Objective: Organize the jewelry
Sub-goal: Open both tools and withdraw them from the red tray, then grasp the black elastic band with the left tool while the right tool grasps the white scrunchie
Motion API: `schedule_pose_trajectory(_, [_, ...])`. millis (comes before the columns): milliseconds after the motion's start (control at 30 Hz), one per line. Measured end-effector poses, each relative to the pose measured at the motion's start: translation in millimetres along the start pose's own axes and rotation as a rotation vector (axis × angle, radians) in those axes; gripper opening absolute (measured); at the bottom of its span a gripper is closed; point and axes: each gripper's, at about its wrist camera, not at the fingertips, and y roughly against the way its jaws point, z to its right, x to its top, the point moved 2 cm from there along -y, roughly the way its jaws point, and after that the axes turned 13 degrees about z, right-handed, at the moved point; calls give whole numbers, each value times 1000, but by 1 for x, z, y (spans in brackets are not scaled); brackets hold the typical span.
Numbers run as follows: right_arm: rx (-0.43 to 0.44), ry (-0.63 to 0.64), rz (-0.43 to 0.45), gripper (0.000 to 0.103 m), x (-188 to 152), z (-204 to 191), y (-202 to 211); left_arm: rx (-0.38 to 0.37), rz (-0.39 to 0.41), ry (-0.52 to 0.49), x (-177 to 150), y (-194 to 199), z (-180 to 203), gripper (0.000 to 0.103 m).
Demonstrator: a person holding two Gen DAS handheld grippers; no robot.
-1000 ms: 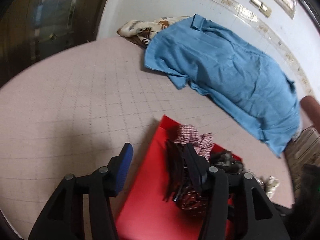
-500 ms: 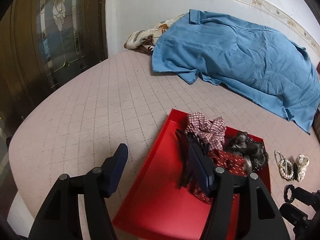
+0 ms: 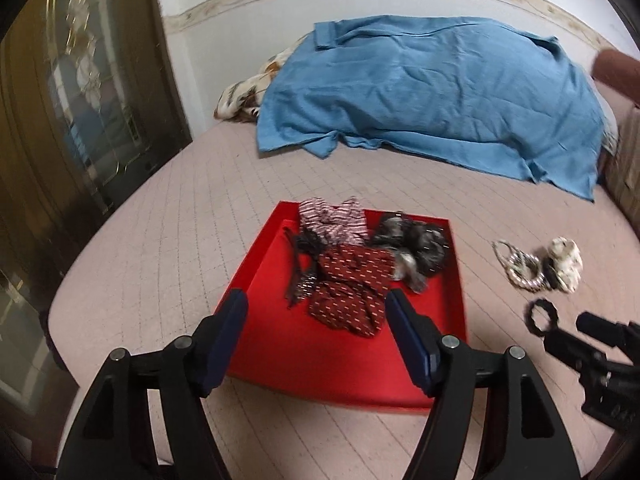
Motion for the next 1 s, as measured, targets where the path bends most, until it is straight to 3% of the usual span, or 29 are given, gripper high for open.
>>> schedule_pose_trajectory(267, [-28, -49, 33, 72, -6, 34, 30, -28, 18, -53, 3, 30, 32, 71])
schedule_pose_trajectory(733, [-86, -128, 64, 74, -14, 91, 60, -43, -9, -131, -5, 44, 64, 72])
schedule_pose_trajectory(1000, [-143, -154, 46, 74, -29, 128, 66, -84, -44, -98, -9, 39, 68, 72])
